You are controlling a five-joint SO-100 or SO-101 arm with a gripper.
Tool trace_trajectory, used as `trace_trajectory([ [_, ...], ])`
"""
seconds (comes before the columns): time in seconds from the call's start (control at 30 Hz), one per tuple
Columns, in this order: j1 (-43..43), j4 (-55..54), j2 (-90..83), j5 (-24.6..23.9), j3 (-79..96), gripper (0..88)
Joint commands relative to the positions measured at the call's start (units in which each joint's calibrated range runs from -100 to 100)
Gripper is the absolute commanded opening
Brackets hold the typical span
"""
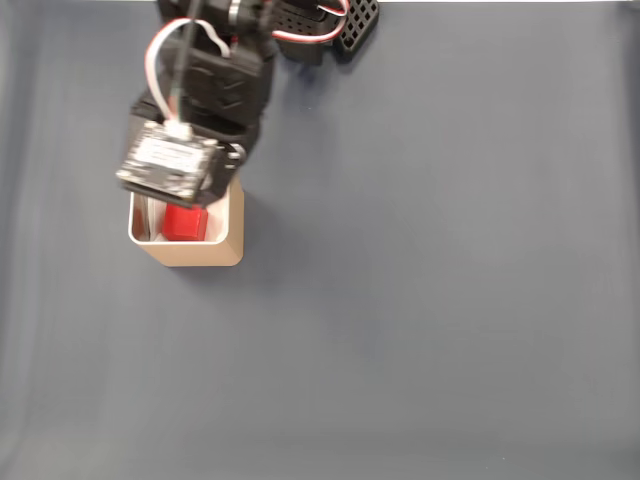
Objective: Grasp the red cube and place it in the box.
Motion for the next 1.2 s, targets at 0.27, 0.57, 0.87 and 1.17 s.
trace_trajectory([
  [0.27,-9.3,-1.6,-18.8,-1.8,16.3,0.2],
  [0.57,-12.6,-3.7,-34.0,-0.7,33.0,0.2],
  [0.87,-16.3,-3.2,-48.5,-0.4,46.3,0.2],
  [1.17,-18.4,-3.0,-60.3,-0.1,58.5,0.2],
])
